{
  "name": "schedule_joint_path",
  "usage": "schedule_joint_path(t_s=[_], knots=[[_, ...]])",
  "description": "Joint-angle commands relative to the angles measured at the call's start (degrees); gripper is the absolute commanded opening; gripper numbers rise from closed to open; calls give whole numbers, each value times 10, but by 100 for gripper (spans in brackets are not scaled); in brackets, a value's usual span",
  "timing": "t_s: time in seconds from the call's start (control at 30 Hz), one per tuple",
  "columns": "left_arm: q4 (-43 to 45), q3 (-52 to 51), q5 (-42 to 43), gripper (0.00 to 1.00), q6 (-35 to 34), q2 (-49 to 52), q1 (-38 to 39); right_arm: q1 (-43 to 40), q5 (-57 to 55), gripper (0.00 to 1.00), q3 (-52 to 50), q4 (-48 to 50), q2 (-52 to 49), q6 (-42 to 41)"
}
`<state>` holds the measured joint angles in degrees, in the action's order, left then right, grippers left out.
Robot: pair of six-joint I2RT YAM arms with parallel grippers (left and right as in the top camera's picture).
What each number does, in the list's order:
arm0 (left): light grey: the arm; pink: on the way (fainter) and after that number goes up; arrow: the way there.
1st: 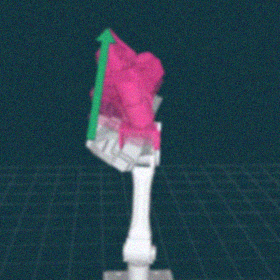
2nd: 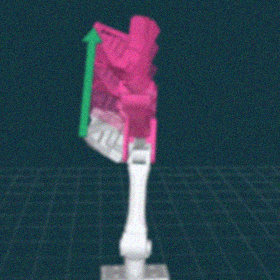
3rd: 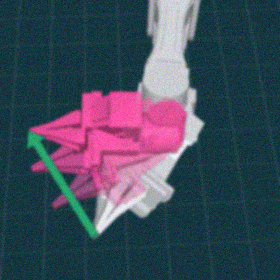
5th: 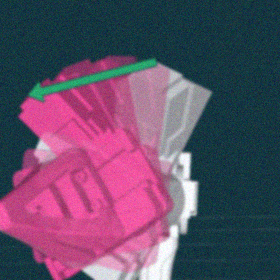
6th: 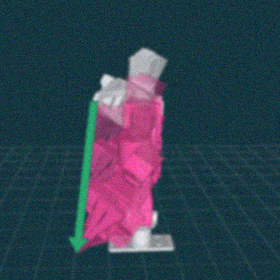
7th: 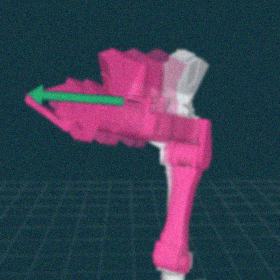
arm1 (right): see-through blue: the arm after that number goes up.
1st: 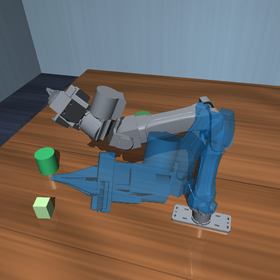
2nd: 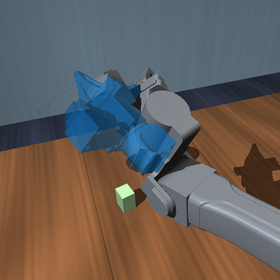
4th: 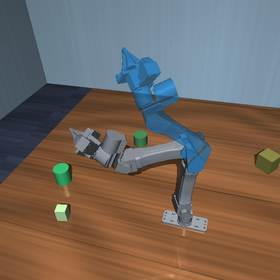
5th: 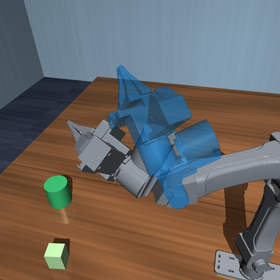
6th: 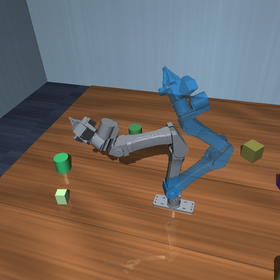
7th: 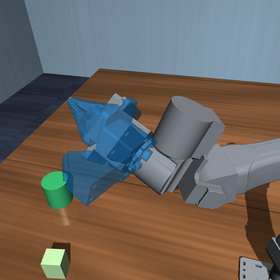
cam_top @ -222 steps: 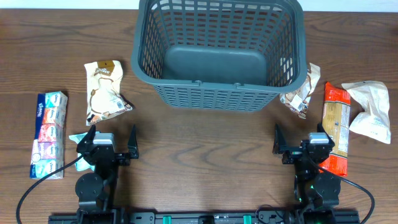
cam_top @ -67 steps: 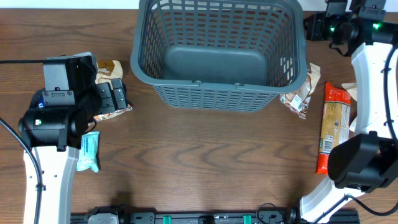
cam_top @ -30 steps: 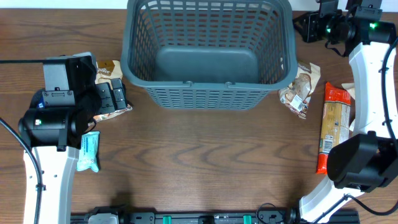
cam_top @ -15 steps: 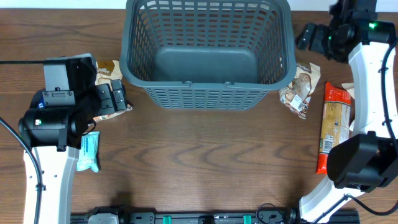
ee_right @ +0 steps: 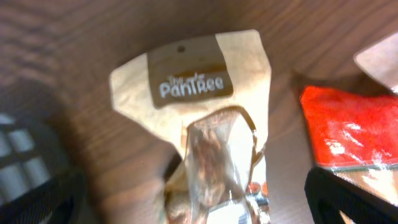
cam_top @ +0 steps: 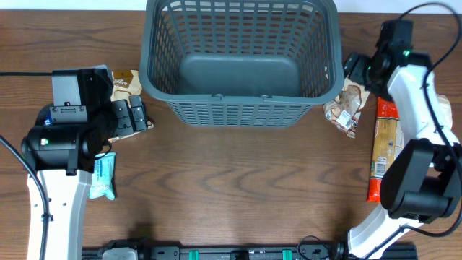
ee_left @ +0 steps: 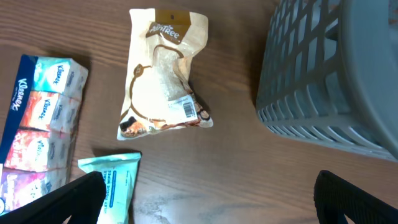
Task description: Pack container
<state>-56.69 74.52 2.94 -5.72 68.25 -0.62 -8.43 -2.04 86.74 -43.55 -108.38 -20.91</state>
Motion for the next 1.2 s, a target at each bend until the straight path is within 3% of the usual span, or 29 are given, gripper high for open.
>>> schedule_joint_path(t_s=[0.0,0.47,0.6,0.73,0.83,1.0,1.07,1.17], knots=[[-5,12,-6,99,10,0,1,2,-8,99,-56,53,-5,-12],[-16,12,-6,99,10,0,1,2,-7,98,-213,224,-5,-12],[-16,12,-6,99,10,0,1,2,-8,92,-226,242,-5,-11],[-16,12,-6,99,10,0,1,2,-7,74,-228,253,-20,-12],[-16,12,-6,99,10,0,1,2,5,54,-228,252,-48,-12],[-16,12,-6,99,10,0,1,2,30,32,-228,245,-82,-12],[-16,12,-6,99,10,0,1,2,30,27,-228,245,-83,-12],[-16,12,-6,99,10,0,1,2,30,1,-227,245,-83,-14]])
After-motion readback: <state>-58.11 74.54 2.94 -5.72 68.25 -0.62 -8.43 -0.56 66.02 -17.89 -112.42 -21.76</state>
